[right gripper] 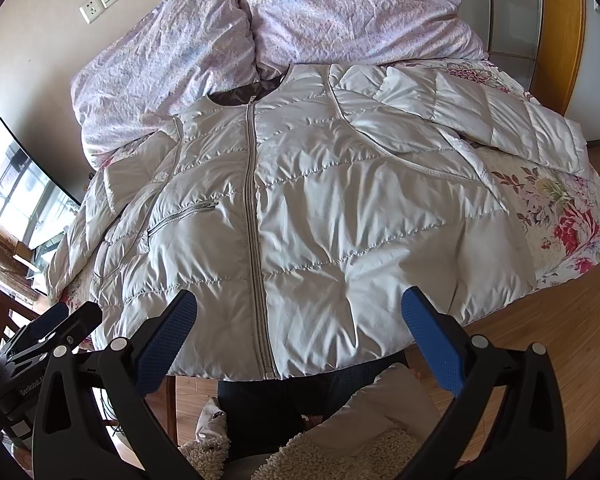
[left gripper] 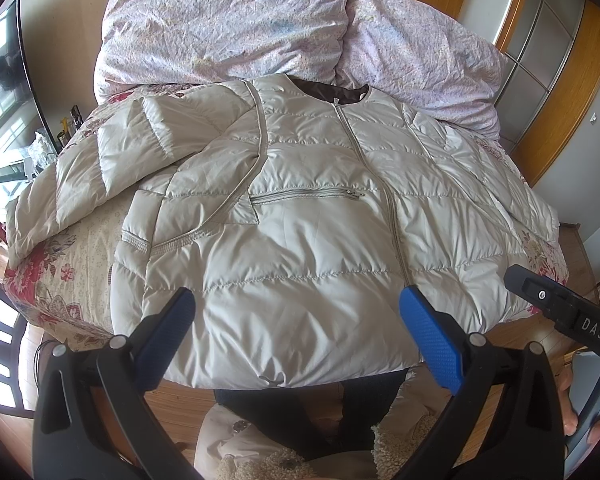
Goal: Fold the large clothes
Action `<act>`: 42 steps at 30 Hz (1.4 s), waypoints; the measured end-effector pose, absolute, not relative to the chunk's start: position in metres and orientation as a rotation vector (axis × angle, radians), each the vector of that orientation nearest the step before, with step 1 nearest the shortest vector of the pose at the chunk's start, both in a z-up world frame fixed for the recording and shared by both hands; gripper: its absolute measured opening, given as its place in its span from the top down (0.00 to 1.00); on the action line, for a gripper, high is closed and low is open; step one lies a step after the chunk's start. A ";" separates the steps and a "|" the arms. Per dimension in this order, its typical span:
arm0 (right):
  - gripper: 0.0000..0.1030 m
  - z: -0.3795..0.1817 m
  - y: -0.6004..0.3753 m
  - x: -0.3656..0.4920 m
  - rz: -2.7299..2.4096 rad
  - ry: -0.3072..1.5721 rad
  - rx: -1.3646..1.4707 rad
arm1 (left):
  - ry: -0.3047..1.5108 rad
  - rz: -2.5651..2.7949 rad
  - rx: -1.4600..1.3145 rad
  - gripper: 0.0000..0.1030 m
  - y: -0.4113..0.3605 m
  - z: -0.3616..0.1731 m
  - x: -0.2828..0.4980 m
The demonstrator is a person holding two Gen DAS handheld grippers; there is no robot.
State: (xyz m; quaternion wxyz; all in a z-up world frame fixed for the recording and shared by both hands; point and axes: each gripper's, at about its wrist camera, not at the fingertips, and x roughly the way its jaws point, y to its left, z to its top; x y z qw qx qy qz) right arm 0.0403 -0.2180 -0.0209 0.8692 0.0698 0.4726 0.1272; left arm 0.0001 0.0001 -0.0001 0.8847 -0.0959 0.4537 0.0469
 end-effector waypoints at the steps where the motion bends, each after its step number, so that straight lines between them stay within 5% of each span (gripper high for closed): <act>1: 0.01 -0.021 -0.218 0.040 0.265 0.989 0.147 | 0.943 0.097 -0.200 0.02 0.000 0.000 0.000; 17: 0.01 -0.029 -0.241 0.072 0.199 0.872 0.151 | 0.962 0.134 -0.179 0.02 0.007 -0.014 0.018; 26: 0.01 -0.064 -0.365 0.141 0.033 0.887 0.542 | 1.018 0.070 -0.190 0.02 0.012 -0.037 0.046; 30: 0.29 -0.088 -0.447 0.168 -0.112 0.900 0.750 | 1.062 0.013 -0.219 0.02 0.014 -0.049 0.061; 42: 0.35 -0.130 -0.606 0.180 -0.398 0.729 1.129 | 1.110 -0.080 -0.235 0.02 0.007 -0.073 0.101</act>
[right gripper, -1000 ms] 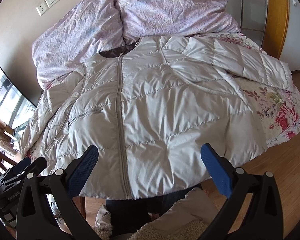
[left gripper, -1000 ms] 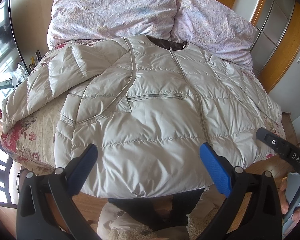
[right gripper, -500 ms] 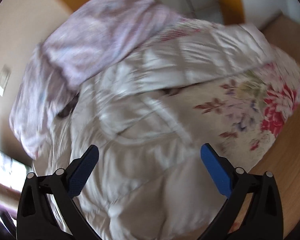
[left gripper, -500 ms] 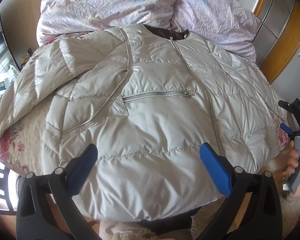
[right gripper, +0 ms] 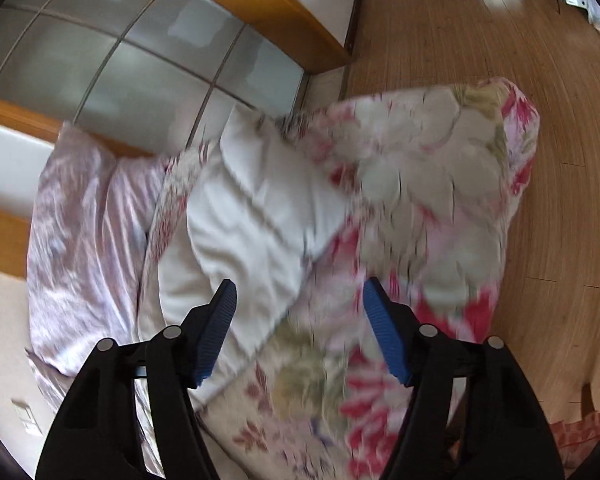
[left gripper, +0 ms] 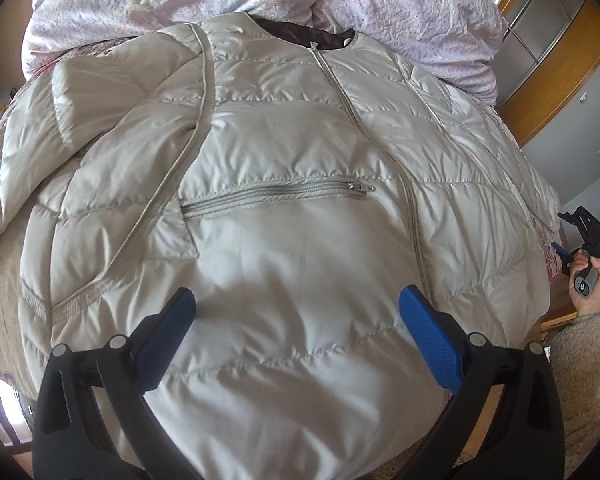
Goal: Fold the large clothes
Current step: 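Grasp the cuff of a jacket sleeve with the right gripper, then lift the sleeve and fold it across the jacket front with the right gripper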
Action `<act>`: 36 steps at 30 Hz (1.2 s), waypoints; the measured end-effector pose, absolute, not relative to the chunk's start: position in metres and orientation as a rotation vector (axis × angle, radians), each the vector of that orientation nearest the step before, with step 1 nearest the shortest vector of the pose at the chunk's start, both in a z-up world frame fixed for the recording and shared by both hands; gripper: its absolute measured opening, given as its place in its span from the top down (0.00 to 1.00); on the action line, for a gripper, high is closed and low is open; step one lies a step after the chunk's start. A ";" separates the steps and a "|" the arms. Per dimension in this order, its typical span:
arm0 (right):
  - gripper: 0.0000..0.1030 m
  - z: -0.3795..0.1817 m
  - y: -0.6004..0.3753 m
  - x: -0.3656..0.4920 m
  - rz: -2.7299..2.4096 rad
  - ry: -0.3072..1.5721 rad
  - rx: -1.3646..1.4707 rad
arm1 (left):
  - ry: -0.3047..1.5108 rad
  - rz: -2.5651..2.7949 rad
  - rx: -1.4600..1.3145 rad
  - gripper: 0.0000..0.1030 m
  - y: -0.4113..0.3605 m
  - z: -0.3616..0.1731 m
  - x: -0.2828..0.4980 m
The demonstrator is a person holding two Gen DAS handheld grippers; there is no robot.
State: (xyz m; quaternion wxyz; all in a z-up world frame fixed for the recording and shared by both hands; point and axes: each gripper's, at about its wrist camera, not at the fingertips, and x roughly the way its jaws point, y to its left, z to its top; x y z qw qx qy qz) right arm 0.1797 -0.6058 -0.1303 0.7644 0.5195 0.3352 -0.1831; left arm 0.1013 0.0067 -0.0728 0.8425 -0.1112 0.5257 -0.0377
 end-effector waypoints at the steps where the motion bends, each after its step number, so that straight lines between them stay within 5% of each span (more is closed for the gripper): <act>1: 0.36 -0.131 -0.610 0.182 -0.403 0.719 1.130 | 1.109 -0.088 -0.235 0.02 0.006 -0.074 0.103; 8: 0.47 -0.138 -0.613 0.196 -0.392 0.676 1.132 | 1.049 -0.102 -0.202 0.02 0.002 -0.072 0.110; 11: 0.55 -0.139 -0.611 0.198 -0.394 0.658 1.136 | 1.025 -0.108 -0.191 0.02 0.003 -0.070 0.112; 13: 0.70 -0.140 -0.609 0.206 -0.413 0.662 1.110 | 1.005 -0.108 -0.189 0.02 0.004 -0.069 0.112; 19: 0.84 -0.120 -0.601 0.217 -0.431 0.630 0.997 | 0.960 -0.121 -0.246 0.02 0.019 -0.072 0.111; 27: 0.88 -0.026 -0.531 0.247 -0.279 0.515 0.674 | 0.909 -0.099 -0.284 0.02 0.039 -0.069 0.105; 36: 0.88 0.055 -0.345 0.275 0.175 0.486 0.341 | 0.820 -0.071 -0.338 0.02 0.063 -0.060 0.093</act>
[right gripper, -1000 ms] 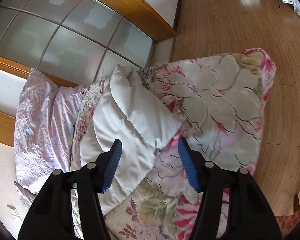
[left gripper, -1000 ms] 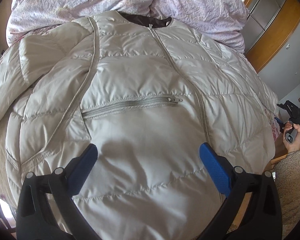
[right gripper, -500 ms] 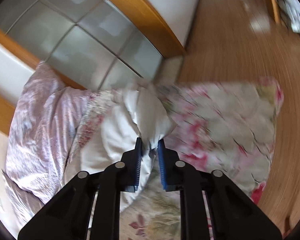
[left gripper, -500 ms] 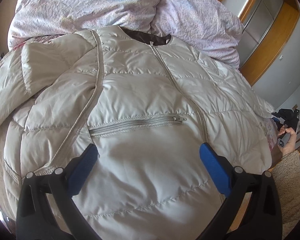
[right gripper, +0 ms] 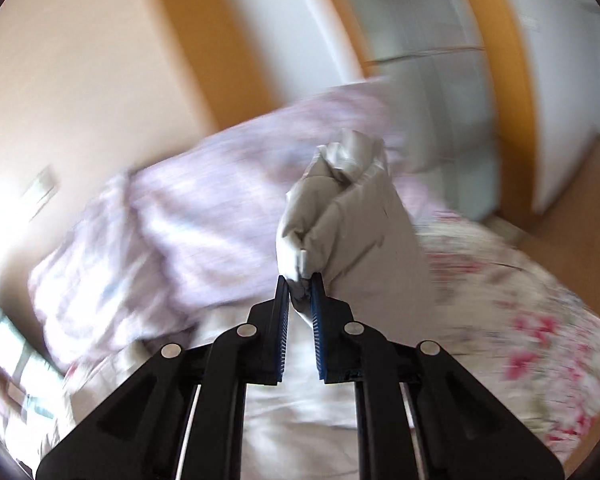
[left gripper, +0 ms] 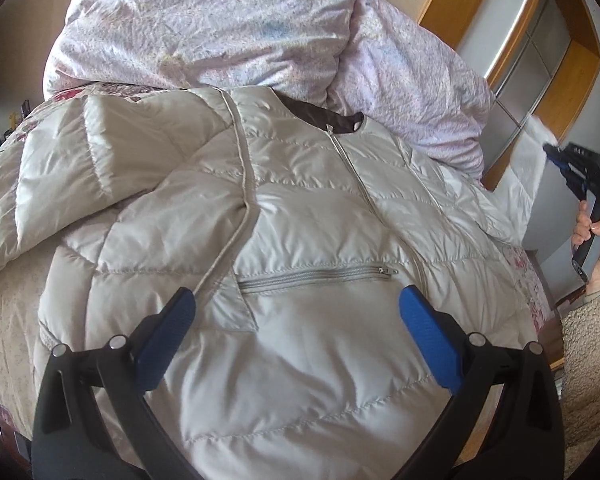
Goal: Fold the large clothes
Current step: 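Lift the sleeve and fold it across the jacket front with the right gripper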
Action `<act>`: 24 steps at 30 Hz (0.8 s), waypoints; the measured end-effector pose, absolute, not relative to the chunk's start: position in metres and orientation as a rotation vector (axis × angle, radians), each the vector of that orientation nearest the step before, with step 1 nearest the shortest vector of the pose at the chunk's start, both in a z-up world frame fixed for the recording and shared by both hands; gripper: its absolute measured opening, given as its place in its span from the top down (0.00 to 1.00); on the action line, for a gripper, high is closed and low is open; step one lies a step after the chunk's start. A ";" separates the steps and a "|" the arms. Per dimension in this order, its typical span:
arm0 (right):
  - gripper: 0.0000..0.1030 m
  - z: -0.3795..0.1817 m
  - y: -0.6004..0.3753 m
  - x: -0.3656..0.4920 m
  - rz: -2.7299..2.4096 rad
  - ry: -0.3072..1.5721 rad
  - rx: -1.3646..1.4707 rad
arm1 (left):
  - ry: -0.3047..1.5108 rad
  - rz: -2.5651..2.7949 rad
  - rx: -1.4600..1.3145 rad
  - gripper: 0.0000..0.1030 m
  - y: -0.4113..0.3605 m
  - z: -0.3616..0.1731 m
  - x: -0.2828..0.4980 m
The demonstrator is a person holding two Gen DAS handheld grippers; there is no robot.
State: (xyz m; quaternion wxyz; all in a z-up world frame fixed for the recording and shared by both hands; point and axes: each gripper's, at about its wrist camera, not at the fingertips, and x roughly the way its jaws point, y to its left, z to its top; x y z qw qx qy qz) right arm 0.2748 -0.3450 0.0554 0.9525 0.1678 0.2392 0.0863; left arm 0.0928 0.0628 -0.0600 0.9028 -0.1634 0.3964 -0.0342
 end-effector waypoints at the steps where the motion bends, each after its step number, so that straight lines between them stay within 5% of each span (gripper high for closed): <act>1: 0.88 0.058 -0.325 0.275 0.223 0.487 0.320 | 0.812 -0.062 -0.346 0.02 0.066 -0.059 0.091; 8: 0.89 0.040 -0.181 0.265 0.552 0.573 0.179 | 0.725 -0.009 -0.399 0.02 0.088 -0.050 0.075; 20: 0.97 -0.081 -0.050 0.249 0.686 0.922 -0.130 | 0.687 0.042 -0.393 0.02 0.106 -0.037 0.054; 23: 0.79 -0.051 -0.069 0.253 0.602 0.819 -0.108 | 0.687 0.061 -0.422 0.02 0.117 -0.040 0.051; 24: 0.60 -0.041 -0.079 0.263 0.542 0.779 -0.099 | 0.687 0.062 -0.437 0.02 0.121 -0.040 0.050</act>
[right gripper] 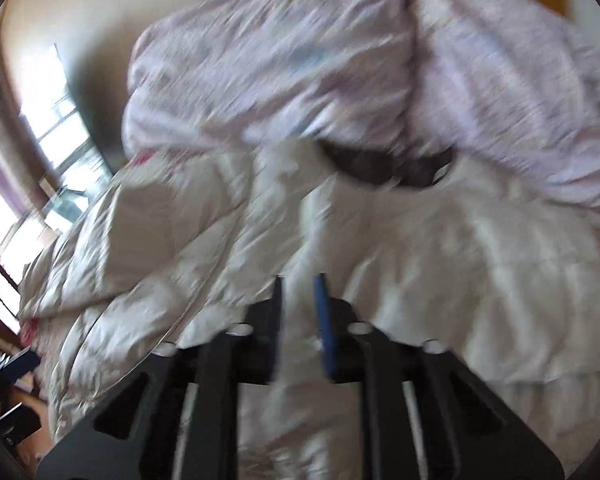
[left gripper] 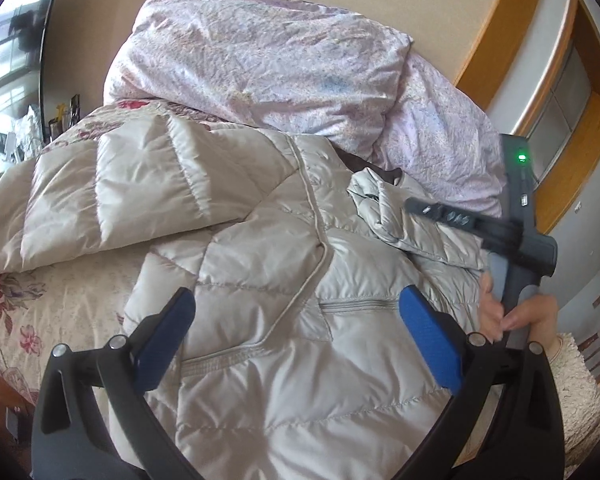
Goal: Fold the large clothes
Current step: 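Lift the sleeve and fold it across the jacket front with the right gripper, then press the folded sleeve down with the right gripper while the left gripper grasps the other sleeve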
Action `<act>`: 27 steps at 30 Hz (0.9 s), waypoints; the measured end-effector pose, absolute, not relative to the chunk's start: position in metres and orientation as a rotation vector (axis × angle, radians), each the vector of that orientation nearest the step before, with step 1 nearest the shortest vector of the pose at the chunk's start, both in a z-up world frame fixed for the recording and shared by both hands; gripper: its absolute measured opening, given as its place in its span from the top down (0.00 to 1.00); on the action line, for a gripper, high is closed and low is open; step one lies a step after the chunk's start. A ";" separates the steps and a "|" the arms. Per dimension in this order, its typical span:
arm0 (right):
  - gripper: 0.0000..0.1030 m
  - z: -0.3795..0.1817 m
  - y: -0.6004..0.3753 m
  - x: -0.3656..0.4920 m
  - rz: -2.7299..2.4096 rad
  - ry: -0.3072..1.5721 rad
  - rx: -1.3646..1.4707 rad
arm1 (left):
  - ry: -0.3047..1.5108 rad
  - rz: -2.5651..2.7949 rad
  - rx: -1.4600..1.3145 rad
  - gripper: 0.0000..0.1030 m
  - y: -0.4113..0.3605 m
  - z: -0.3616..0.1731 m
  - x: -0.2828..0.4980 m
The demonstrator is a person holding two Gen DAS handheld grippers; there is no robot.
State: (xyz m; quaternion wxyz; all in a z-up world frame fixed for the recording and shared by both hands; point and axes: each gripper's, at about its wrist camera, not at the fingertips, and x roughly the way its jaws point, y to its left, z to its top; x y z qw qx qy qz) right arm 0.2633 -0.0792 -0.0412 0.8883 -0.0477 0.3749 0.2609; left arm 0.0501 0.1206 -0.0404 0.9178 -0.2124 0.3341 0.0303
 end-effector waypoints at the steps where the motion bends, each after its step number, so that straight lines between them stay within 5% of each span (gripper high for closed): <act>1: 0.56 -0.036 -0.088 0.270 0.487 0.753 -0.090 | 0.686 0.063 -0.456 0.02 0.125 -0.041 0.049; 12: 0.56 -0.100 -0.094 0.313 0.304 0.931 -0.120 | 0.673 0.090 -0.470 0.02 0.138 -0.043 0.040; 27: 0.55 -0.115 -0.074 0.306 0.254 0.874 -0.279 | 0.724 0.241 -0.535 0.02 0.182 -0.051 0.019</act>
